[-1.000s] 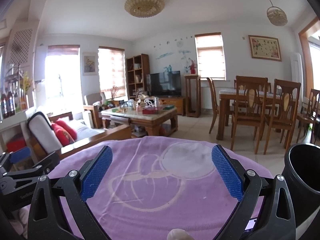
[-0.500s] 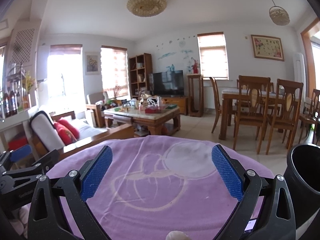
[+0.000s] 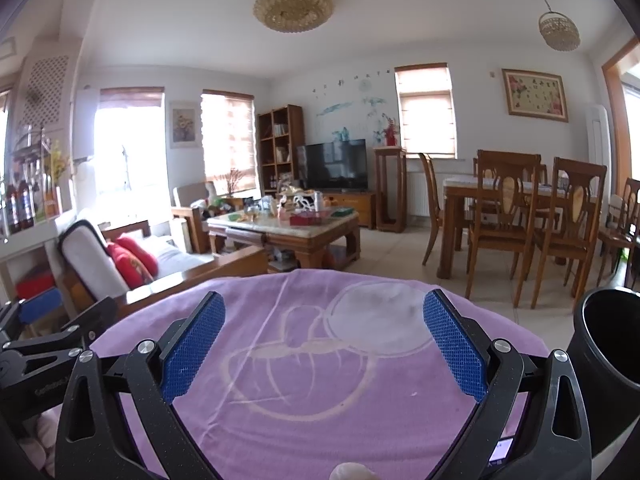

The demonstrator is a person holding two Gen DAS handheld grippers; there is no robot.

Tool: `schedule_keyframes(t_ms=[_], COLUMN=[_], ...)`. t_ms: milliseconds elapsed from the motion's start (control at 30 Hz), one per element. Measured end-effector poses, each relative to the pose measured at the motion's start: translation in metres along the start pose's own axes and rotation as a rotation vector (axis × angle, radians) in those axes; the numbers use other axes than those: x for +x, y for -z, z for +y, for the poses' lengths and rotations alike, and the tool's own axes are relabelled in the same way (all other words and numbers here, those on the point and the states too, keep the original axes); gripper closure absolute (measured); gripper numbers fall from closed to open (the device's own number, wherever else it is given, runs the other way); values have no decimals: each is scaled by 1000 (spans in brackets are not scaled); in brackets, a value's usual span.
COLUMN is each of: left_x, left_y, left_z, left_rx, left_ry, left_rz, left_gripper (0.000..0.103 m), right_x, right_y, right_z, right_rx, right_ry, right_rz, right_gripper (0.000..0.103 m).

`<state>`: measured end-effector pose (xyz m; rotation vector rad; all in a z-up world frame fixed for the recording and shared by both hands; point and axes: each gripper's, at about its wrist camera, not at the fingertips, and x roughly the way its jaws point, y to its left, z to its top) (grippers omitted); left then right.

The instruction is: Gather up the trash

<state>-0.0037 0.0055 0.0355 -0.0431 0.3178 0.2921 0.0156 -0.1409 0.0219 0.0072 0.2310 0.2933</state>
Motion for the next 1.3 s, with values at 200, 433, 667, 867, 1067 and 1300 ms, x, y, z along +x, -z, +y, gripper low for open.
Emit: schedule_keyframes(t_ms=[200,433,667,867,1067,1300], left_x=[0,0,-1,-3,-2,-3], left_y=[-1,0,1,1,0,-1], left_z=[0,0,-1,-2,-1,-3], left_rx=[-4,-2,-3,-5,-10,-27], left_ry=[0,0,-1,-1,-3,0], left_rz=[-1,-1,5,5,7,17], left_gripper=[5,5,5,5,5,5], right_x=[0,0,0,0,0,0], right_y=[-1,0,-1,-1,-1,-1], right_z=[-1,-1,-1,-1,-1,0], right_rx=[-3,-3,-2,-2,-2,-2], right_ry=[0,-1,0,0,-1,0], right_rz=[0,3,2,1,2,2], right_gripper=[5,5,5,5,5,5])
